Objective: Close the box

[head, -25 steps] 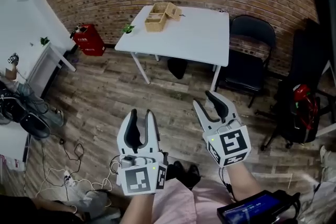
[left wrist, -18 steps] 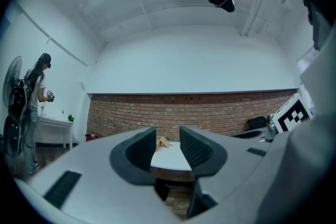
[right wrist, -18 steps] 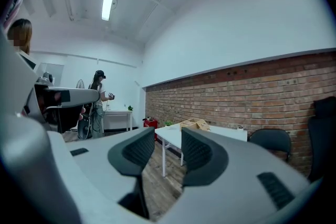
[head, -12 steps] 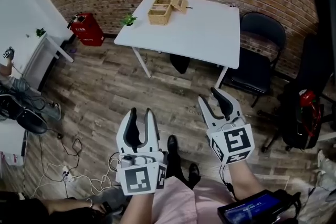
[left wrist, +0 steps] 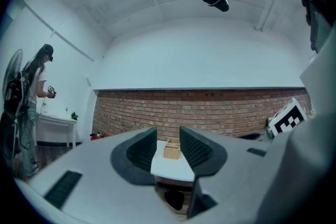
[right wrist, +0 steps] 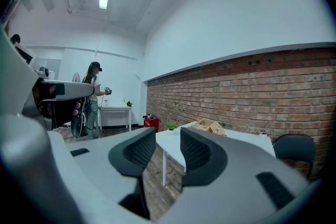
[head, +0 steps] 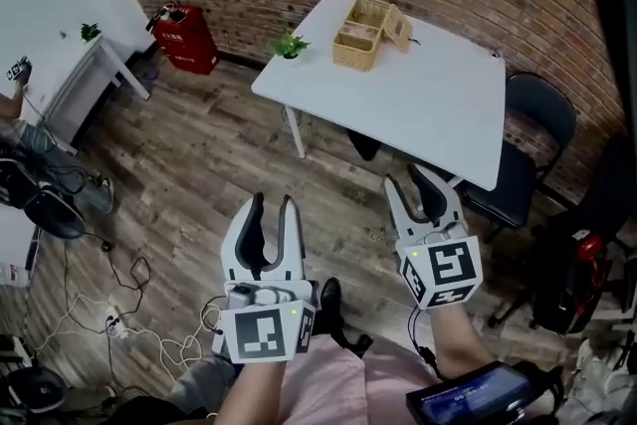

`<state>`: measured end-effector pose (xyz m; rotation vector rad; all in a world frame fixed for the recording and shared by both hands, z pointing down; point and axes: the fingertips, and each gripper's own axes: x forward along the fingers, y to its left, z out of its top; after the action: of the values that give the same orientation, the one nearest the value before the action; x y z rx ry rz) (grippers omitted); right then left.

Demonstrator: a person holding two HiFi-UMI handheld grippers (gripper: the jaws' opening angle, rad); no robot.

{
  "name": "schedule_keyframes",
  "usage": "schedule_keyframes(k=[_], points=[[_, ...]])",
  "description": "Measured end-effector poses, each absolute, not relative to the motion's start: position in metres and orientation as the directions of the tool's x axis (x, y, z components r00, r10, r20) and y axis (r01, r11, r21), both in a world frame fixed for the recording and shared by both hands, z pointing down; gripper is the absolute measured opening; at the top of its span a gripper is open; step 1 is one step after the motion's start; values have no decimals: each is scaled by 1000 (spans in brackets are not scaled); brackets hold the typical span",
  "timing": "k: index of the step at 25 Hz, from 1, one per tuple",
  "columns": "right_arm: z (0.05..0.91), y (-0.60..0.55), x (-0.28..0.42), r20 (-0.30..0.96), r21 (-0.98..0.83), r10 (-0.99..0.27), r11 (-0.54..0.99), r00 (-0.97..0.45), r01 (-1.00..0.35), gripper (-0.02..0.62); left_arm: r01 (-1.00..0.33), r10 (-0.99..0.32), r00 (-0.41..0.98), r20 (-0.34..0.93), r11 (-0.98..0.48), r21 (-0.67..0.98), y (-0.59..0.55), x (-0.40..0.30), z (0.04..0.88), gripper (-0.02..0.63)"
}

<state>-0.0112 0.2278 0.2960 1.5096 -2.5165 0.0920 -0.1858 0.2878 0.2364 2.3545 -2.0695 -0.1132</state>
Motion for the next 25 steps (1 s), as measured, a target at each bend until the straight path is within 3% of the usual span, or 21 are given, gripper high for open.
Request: schedule_keyframes(k=[10,25], points=[[276,156,-38,175,86,-906,405,-386,-910,137,-979,-977,188,-97,-195,62,206,-222,219,132],[298,106,3,210,64,-937,299,-280,-952,126,-953,-955,296,-28,-297,54,135,-190,249,132]])
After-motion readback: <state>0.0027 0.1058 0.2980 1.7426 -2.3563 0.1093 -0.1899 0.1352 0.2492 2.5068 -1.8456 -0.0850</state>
